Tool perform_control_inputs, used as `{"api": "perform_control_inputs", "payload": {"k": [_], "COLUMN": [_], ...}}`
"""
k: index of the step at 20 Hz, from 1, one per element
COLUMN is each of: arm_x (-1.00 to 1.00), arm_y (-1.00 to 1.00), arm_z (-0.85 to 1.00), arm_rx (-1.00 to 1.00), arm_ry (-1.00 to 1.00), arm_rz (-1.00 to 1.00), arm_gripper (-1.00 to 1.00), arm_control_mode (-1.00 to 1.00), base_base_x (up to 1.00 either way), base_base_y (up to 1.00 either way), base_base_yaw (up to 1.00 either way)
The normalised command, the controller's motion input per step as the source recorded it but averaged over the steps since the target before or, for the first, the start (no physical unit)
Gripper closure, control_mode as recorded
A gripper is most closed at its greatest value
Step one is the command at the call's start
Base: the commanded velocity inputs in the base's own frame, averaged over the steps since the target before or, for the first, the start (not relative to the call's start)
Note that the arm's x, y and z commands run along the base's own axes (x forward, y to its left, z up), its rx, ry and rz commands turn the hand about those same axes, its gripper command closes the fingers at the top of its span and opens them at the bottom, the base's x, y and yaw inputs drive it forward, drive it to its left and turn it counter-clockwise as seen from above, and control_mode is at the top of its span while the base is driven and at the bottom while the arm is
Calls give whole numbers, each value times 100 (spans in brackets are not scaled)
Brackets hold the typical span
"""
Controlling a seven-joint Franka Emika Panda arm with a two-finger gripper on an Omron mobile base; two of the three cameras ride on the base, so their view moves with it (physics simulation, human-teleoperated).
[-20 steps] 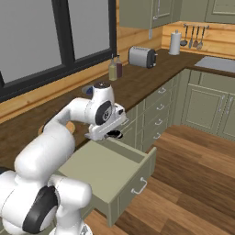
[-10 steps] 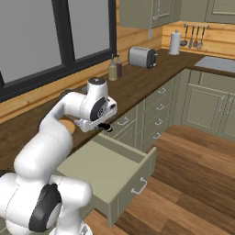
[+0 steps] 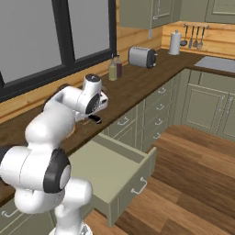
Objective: Pick up the knife from the drawer and place it on the cutting board. Then place the meat from the plate to the cutting board.
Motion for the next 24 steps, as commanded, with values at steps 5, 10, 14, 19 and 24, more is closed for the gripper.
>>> {"api": "perform_control_inputs", "payload": {"k": [5, 10, 14, 19, 24], "arm_x": [75, 66, 81, 73, 60], "arm_y": [73, 46, 42, 38, 15], "arm_z": [0, -22, -39, -31, -37], "arm_rx": [11, 1, 0, 0, 0], "arm_ry": [0, 6, 5, 5, 1], "arm_rz": [0, 0, 0, 0, 0], "arm_gripper": [100, 100, 100, 100, 100], "arm_control_mode": [-100, -100, -100, -100, -100], "base_base_x": [0, 0, 0, 0, 0], "base_base_y": [0, 0, 0, 0, 0], "base_base_yaw": [0, 0, 0, 0, 0]}}
